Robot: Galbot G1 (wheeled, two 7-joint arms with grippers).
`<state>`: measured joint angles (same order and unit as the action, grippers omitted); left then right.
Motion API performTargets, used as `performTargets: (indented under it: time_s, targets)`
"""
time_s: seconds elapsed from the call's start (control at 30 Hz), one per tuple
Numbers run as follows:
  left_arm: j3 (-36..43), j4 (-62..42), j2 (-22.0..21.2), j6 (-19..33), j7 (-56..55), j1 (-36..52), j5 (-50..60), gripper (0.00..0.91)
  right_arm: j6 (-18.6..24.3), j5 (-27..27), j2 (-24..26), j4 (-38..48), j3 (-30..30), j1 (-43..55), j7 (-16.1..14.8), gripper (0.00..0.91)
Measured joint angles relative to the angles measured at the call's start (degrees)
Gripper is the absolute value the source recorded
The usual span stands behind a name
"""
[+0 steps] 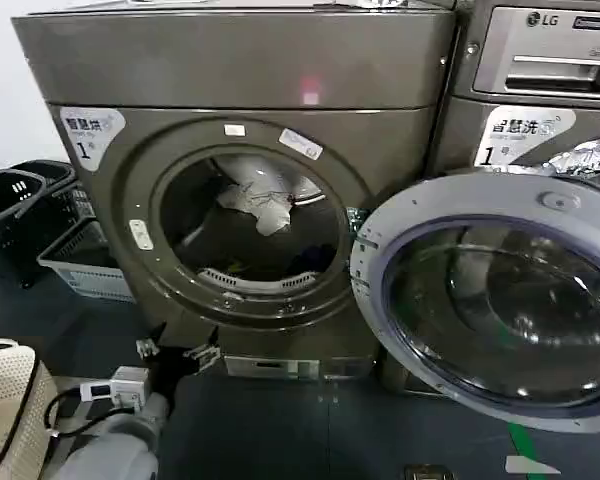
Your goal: Grasp the clothes from the dryer.
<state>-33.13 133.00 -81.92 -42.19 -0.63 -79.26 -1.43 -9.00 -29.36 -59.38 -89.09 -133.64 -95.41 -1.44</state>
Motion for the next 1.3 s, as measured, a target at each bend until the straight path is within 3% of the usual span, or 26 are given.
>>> performTargets:
  time_s: [1.3]
  targets:
    - [0.8, -1.7, 0.0, 0.0, -1.5, 0.6, -0.7, 0.907, 0.9, 0.2, -1.9, -0.2, -0.1, -0.3, -0.1, 0.907]
